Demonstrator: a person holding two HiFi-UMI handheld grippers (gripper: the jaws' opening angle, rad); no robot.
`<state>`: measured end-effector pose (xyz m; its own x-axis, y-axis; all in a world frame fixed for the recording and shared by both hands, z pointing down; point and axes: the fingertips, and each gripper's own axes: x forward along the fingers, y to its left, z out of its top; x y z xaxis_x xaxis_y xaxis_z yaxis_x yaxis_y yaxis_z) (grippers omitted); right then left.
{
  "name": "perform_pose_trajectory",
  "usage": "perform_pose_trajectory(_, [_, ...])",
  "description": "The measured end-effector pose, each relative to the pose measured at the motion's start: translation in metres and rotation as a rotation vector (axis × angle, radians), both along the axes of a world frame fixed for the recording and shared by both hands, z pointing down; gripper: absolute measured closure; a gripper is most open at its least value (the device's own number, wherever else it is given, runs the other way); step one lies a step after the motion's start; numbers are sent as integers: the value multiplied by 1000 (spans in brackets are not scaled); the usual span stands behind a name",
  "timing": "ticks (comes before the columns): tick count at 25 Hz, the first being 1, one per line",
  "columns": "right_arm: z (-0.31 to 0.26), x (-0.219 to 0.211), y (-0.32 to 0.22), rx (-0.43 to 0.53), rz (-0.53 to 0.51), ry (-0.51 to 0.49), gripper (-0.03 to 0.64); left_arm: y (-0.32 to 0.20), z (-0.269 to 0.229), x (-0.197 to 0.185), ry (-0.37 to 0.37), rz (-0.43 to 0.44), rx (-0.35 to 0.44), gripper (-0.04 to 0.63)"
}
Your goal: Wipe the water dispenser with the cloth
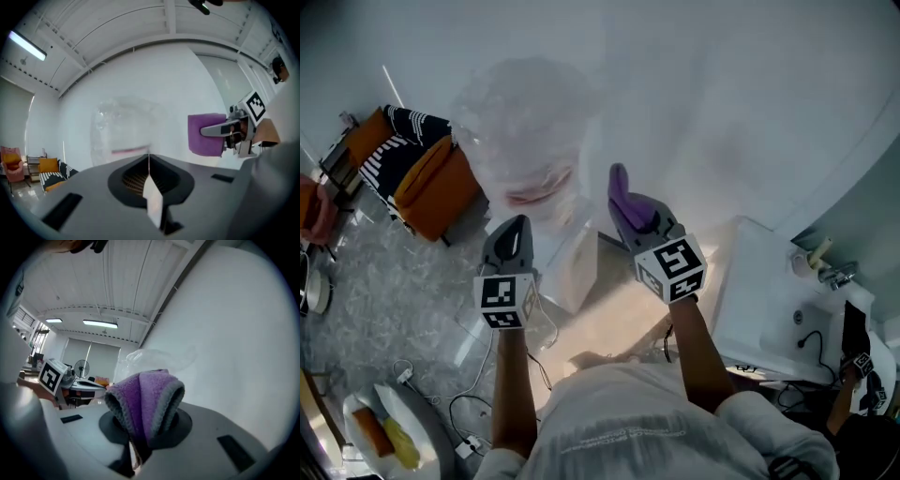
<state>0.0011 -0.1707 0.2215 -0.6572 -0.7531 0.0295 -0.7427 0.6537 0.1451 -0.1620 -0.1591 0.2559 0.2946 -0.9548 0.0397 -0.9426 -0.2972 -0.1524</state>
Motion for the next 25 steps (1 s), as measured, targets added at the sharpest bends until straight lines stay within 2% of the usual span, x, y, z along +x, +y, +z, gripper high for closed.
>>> perform_pose_trajectory(4, [-30,7,18,70,-1,42,556,11,-39,9,-27,78,46,577])
perform_pose_trajectory(7, [-39,9,23,88,0,50,557,17,-59,14,-91,103,80,577])
perform_pose_trajectory(12, [-41,8,28,97,9,66,558,28,-66,34,-179,211,88,577])
perform_pose_trajectory(15, [-38,4,30,97,5,71,558,32,-65,39,-213,231,103,577])
perform_pose_trajectory(25, [-30,4,35,70,-12,70,558,37,-56,34,-183,225,68,577])
